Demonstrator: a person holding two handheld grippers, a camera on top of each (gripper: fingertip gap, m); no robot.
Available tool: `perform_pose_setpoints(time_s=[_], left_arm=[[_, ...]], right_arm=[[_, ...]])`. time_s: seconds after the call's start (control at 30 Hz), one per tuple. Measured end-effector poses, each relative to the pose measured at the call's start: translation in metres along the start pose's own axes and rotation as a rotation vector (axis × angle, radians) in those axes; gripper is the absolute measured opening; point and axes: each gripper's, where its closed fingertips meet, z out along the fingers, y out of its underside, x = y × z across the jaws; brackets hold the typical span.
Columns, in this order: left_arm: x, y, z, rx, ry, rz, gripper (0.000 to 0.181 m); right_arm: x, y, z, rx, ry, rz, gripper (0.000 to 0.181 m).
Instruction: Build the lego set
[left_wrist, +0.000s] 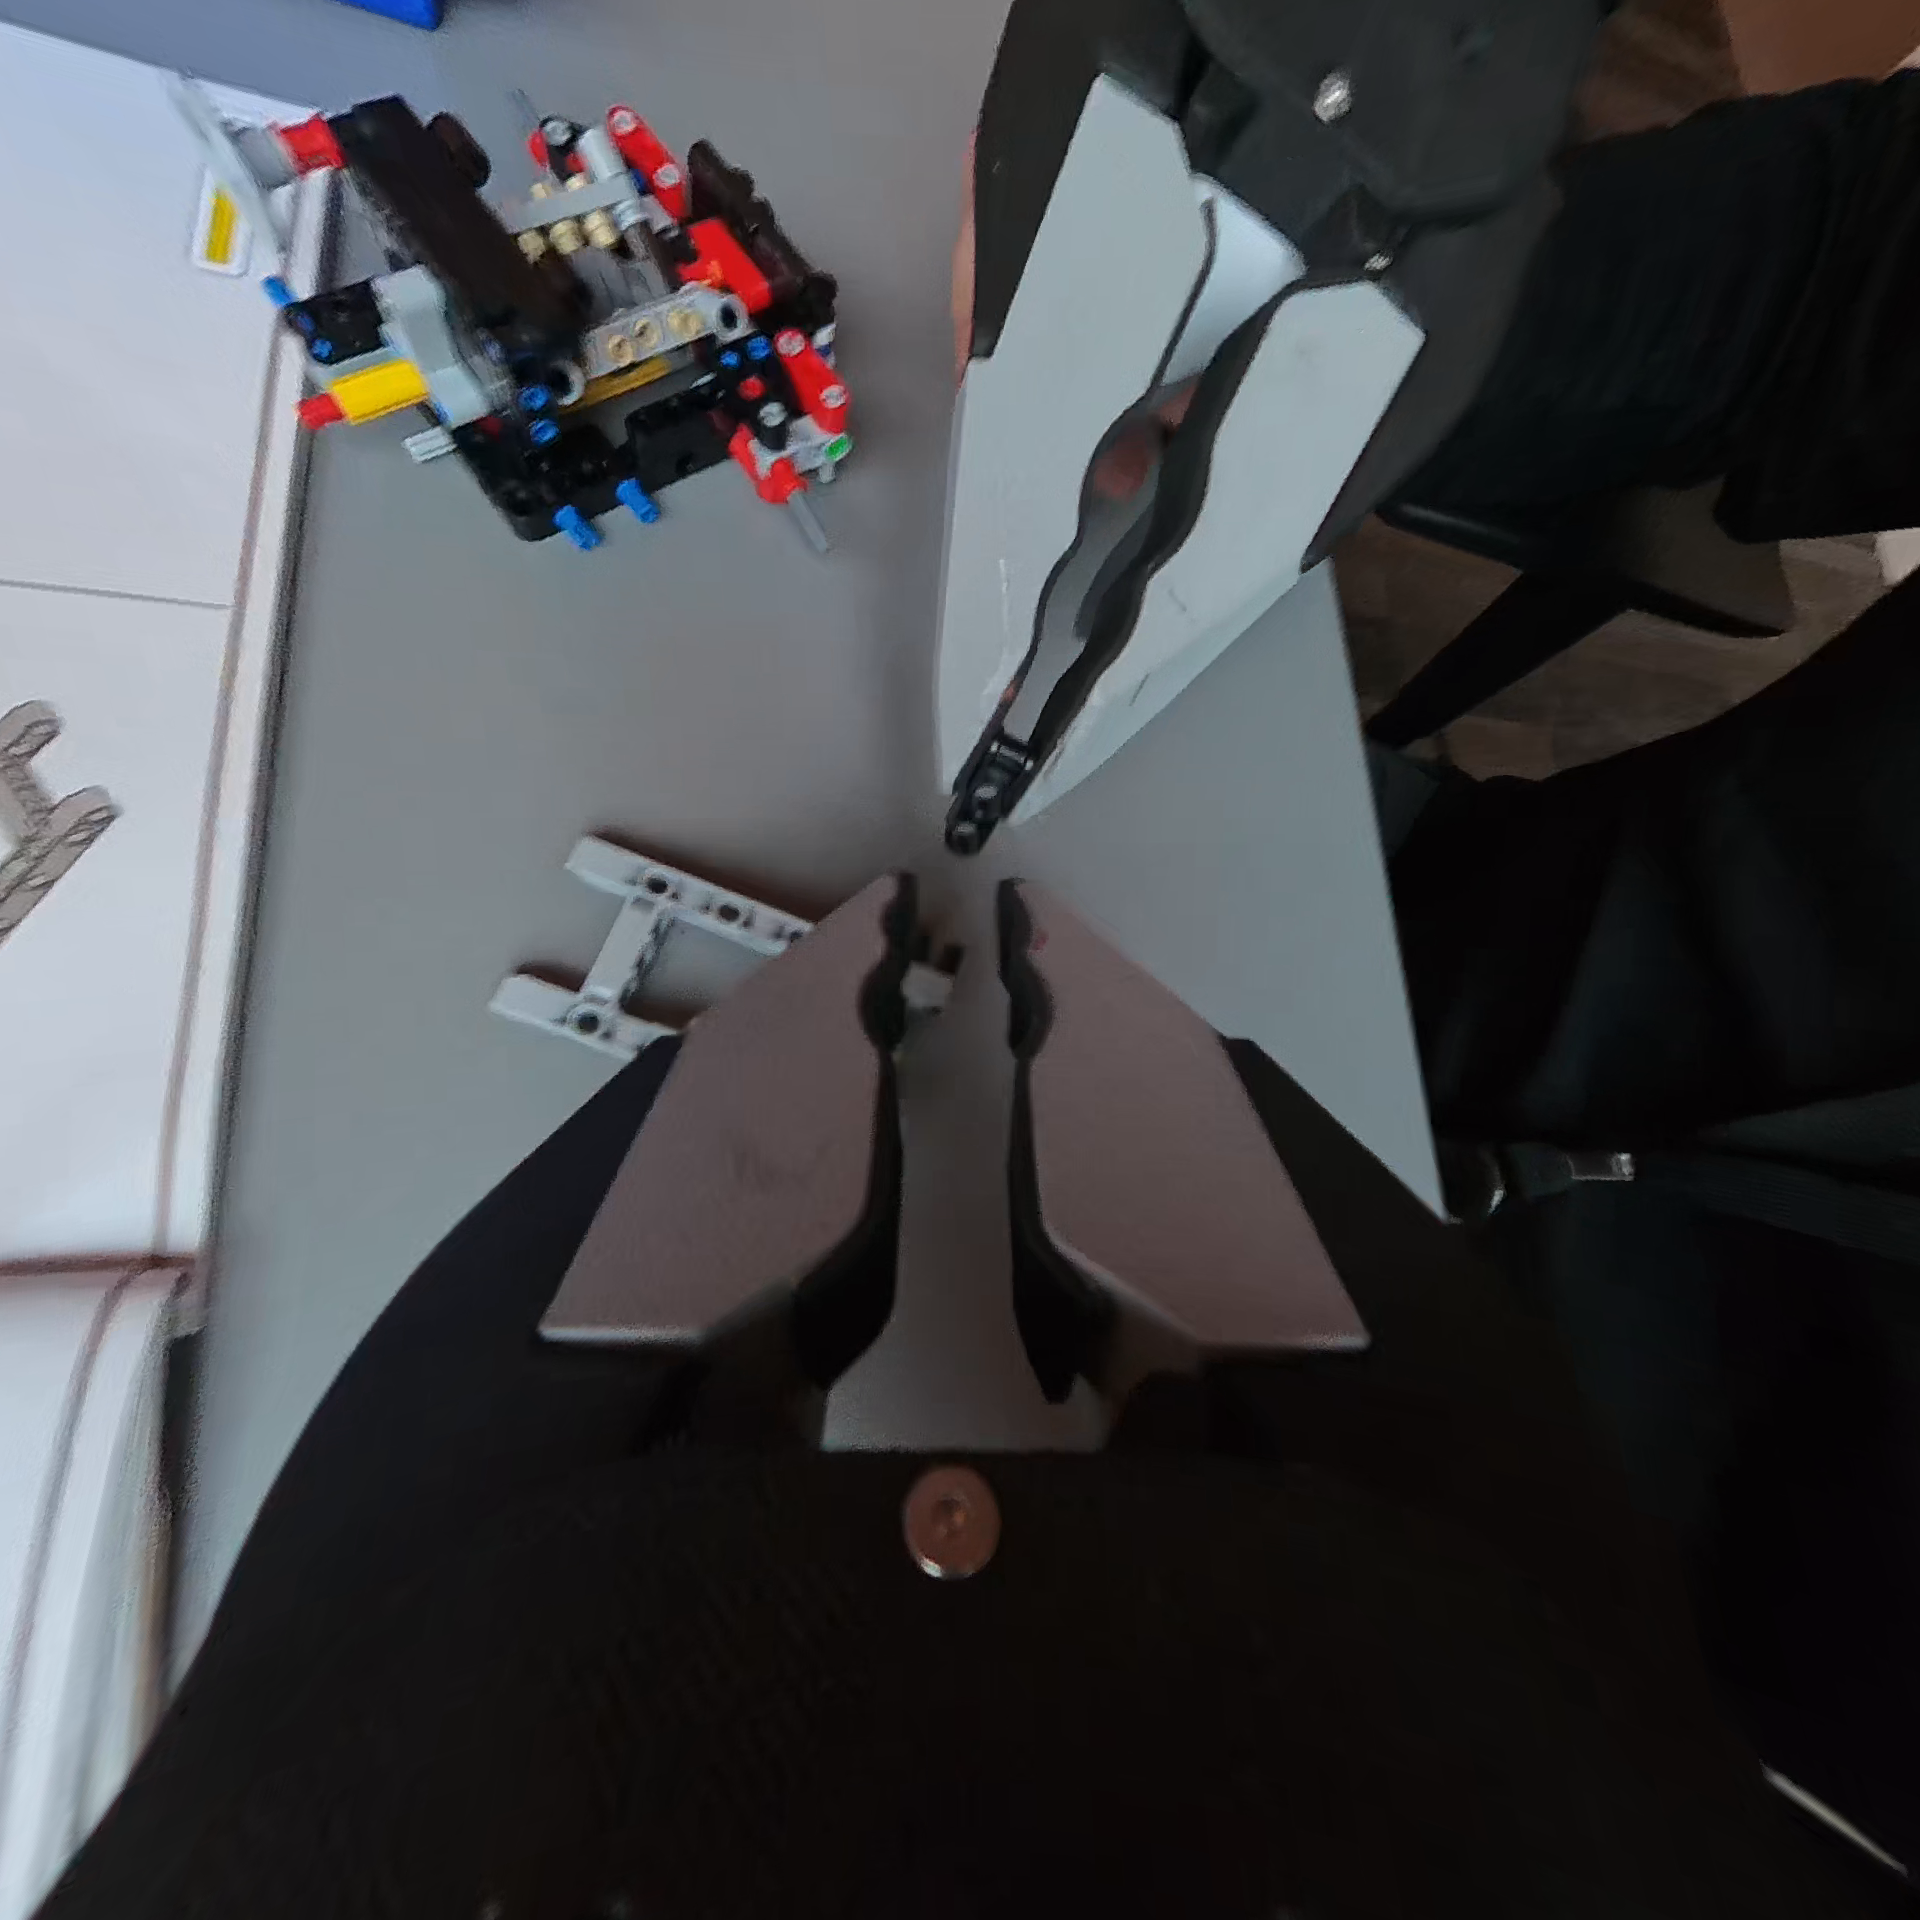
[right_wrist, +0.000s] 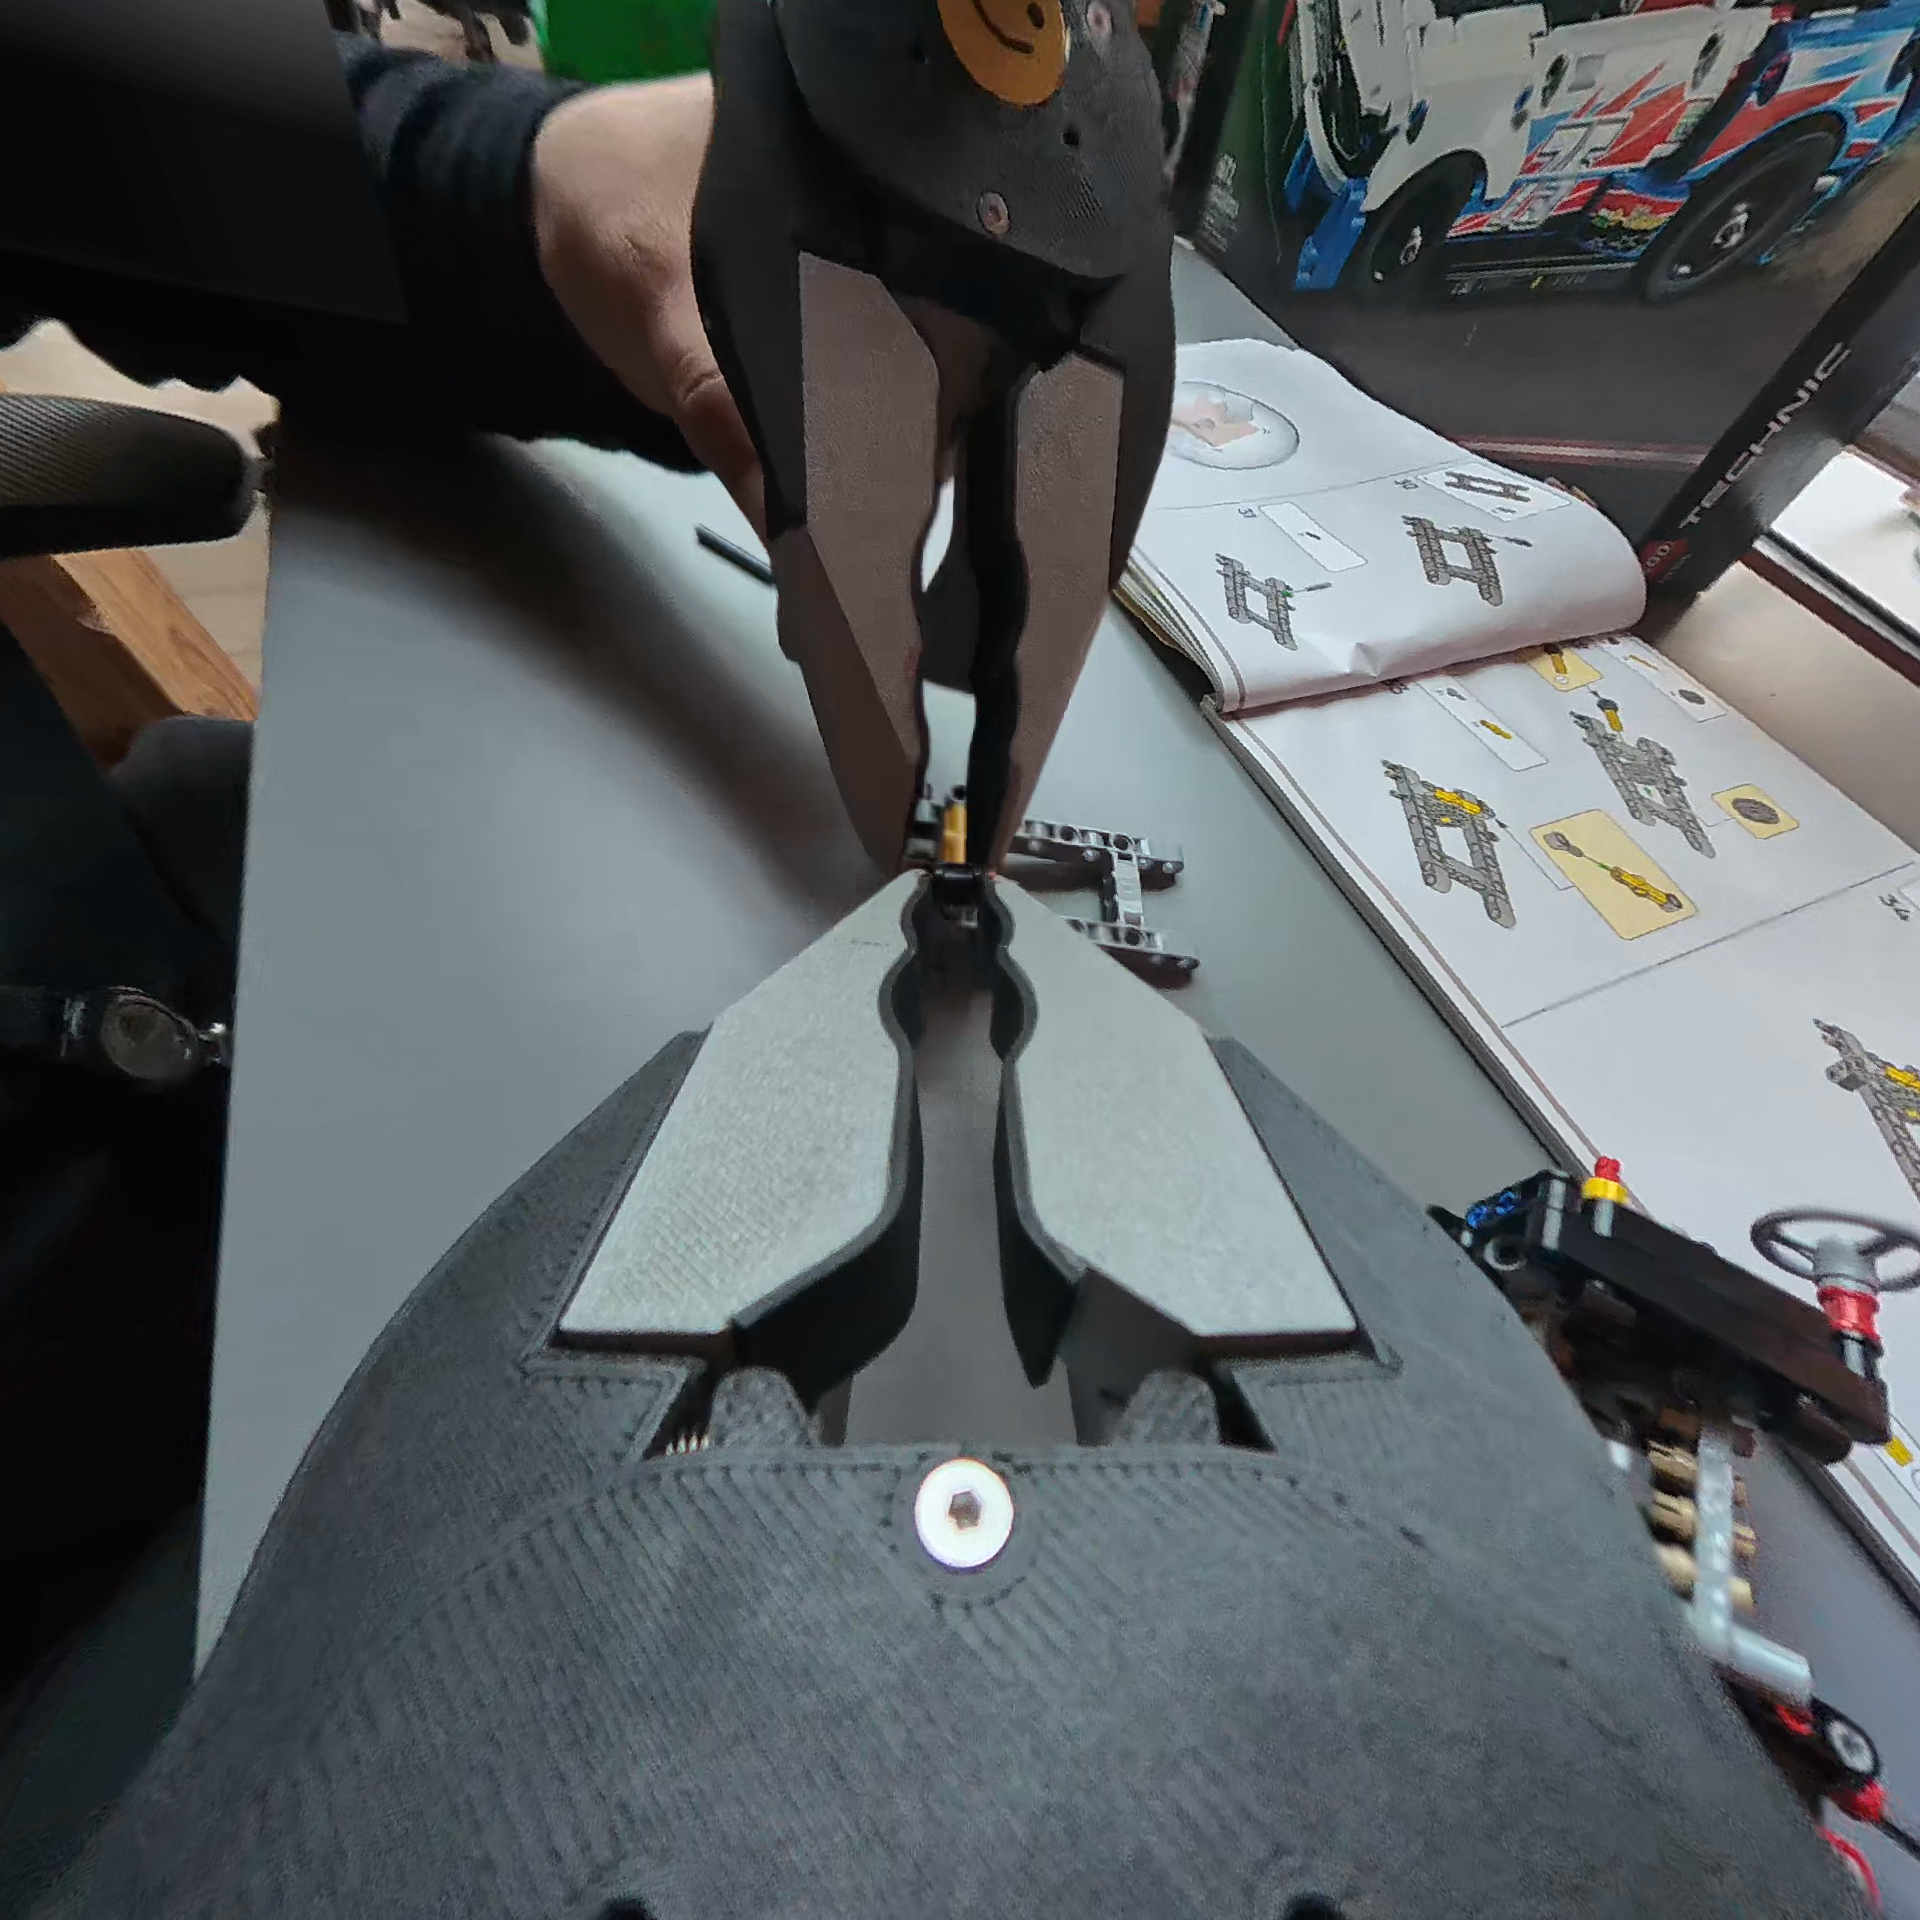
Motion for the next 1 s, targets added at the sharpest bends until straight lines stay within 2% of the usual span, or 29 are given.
perform_pose_setpoints(time_s=[0.13,0.37,0.53,0.73,1.0], left_arm=[[-0.022,0.014,-0.015,-0.094,-0.09,0.119,0.025],[-0.022,0.036,-0.003,-0.225,-0.103,0.207,0.031],[-0.021,0.041,0.009,-0.244,-0.063,0.177,0.023],[-0.016,0.041,0.011,-0.228,-0.007,0.14,0.025],[-0.017,0.04,0.012,-0.246,-0.03,0.145,0.023]], right_arm=[[0.011,0.018,0.006,-0.13,0.002,0.078,0.005],[0.005,0.043,0.018,-0.284,-0.089,0.159,0.005],[0.002,0.043,0.022,-0.293,-0.128,0.17,0.005],[0.0,0.044,0.02,-0.286,-0.178,0.132,0.004],[0.001,0.043,0.022,-0.284,-0.203,0.094,0.005]])
